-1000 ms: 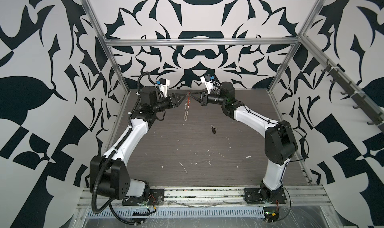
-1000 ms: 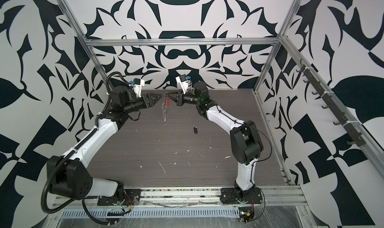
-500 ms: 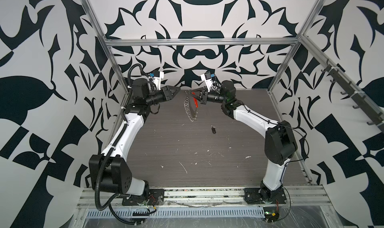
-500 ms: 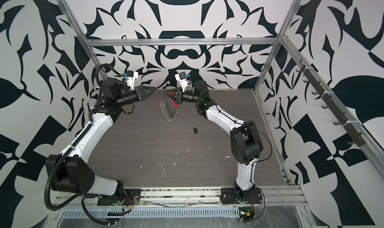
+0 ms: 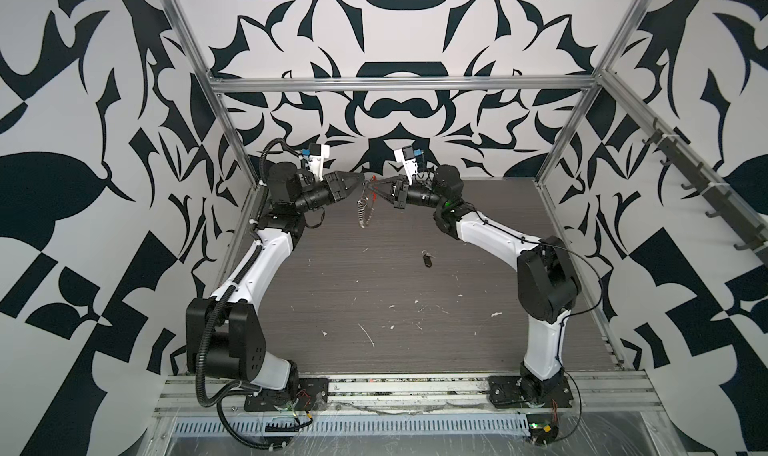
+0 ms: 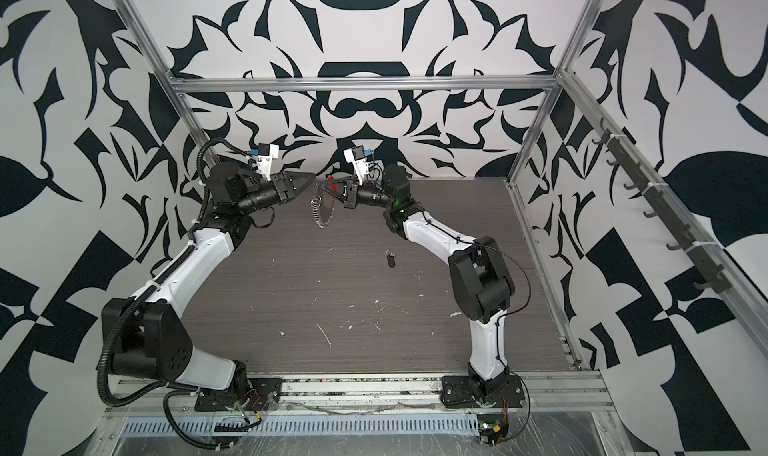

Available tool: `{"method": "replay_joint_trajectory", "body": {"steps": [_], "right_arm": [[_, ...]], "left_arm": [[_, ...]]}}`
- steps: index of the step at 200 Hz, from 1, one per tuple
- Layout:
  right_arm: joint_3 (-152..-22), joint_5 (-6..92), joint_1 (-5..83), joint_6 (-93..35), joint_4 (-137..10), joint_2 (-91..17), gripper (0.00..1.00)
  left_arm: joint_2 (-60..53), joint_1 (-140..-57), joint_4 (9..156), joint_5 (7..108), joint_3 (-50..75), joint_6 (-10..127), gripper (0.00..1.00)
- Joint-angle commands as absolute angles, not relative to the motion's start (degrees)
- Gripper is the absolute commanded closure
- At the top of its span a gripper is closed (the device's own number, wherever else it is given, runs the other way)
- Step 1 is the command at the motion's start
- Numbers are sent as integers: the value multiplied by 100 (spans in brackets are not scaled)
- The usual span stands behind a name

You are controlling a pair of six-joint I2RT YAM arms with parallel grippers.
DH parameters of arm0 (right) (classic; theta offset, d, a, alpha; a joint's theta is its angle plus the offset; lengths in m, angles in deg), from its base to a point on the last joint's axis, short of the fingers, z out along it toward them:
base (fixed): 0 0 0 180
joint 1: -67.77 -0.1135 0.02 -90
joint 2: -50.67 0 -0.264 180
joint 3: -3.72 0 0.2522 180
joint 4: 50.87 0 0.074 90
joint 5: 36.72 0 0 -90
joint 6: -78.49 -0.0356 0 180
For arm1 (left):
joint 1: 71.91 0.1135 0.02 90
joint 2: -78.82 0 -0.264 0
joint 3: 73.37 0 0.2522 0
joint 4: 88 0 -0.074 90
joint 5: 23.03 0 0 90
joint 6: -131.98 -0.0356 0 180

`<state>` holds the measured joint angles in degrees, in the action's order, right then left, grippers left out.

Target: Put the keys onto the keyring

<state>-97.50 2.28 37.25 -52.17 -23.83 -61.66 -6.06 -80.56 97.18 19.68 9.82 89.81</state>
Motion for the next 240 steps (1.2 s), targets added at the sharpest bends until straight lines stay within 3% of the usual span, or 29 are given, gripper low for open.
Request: {"method": "replay_joint_trajectory", "body": {"steps": [1, 73, 114, 240], "right_arm": [[-10197, 127, 3705, -5539, -1600, -6012, 100], [-10233, 68, 3692, -5817, -1326, -6050, 100], [-10232, 88, 3684, -6092, -998, -6086, 100], [-10469, 113, 3578, -6622, -520, -6420, 100]], "left_arm": [[-590, -8057, 10074, 1848, 930, 9141, 69], [-605, -8035, 10060, 1988, 966, 9137, 66], [-620, -8037, 10505, 1815, 839, 9453, 72], [-615, -8036, 10712, 1745, 771, 9589, 74]]}}
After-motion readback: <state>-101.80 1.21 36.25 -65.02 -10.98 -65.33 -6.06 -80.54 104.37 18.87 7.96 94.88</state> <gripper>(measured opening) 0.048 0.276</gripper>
